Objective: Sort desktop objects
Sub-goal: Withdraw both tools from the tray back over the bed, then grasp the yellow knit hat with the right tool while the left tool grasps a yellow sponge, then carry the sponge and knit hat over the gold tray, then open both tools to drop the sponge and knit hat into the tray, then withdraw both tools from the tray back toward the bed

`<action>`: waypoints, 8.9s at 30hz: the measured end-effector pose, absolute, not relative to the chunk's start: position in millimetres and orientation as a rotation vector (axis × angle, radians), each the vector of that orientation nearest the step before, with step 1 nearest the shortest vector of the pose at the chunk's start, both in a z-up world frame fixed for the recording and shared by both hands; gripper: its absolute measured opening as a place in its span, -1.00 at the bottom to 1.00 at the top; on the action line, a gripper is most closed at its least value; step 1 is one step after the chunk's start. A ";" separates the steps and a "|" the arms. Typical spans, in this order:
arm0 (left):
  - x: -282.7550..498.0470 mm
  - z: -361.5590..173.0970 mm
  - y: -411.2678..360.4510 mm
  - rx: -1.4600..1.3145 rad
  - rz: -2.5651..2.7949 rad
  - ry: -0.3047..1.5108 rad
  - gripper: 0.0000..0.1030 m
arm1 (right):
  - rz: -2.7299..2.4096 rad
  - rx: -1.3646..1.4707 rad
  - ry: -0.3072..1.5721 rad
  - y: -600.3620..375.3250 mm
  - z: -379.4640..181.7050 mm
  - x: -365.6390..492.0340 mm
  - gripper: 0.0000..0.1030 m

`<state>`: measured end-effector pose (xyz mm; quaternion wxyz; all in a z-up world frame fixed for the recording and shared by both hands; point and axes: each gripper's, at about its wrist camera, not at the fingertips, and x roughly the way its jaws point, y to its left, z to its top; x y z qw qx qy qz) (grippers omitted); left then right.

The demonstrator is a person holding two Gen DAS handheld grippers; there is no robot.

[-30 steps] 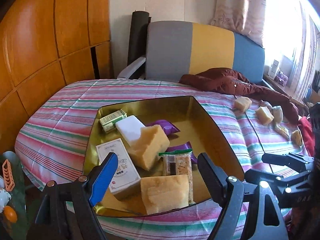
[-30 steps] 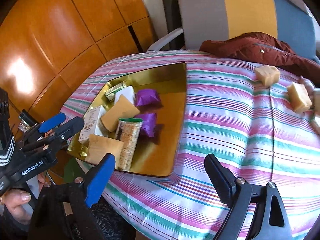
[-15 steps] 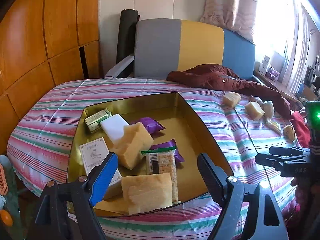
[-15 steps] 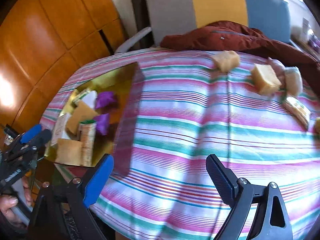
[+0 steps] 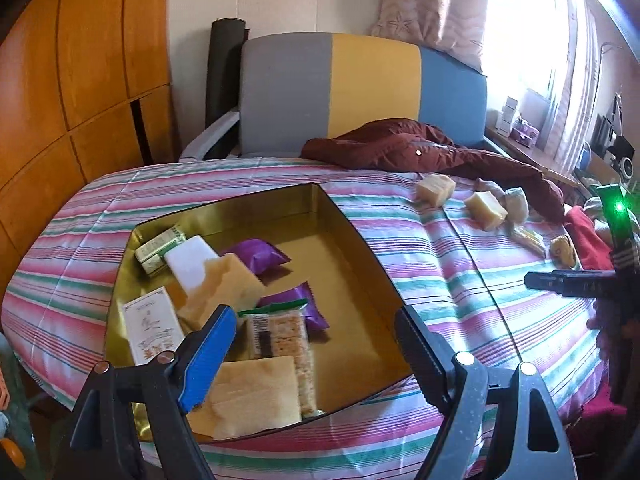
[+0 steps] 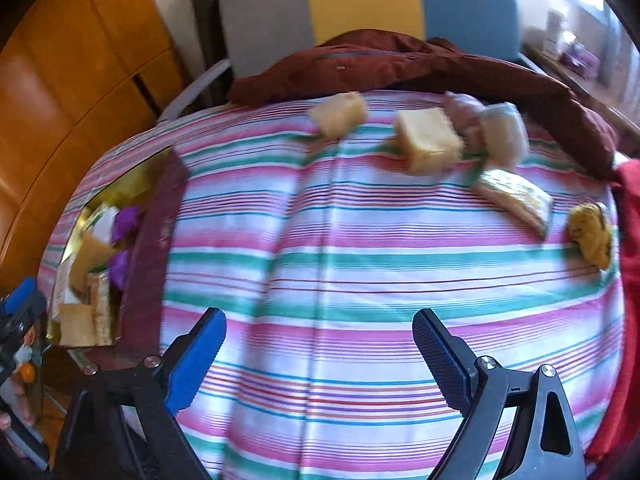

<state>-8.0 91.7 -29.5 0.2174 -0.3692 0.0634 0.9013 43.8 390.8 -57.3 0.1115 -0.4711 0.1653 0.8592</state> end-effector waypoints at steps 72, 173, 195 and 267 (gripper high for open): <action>-105.9 -66.8 433.5 -1.222 2.004 0.181 0.73 | 2.107 -1.176 0.712 678.0 -117.9 60.6 0.21; -33.2 -36.7 5.5 -1.123 2.610 -0.155 0.15 | 3.003 -1.406 0.670 239.4 -36.3 -22.1 0.01; -91.1 -24.7 -32.5 -1.064 2.682 -0.229 0.16 | 3.016 -1.442 0.479 201.1 -34.1 -44.0 0.04; -24.1 -22.5 17.6 -1.055 2.641 0.061 0.66 | 2.876 -1.278 0.429 209.8 -29.4 -30.6 0.87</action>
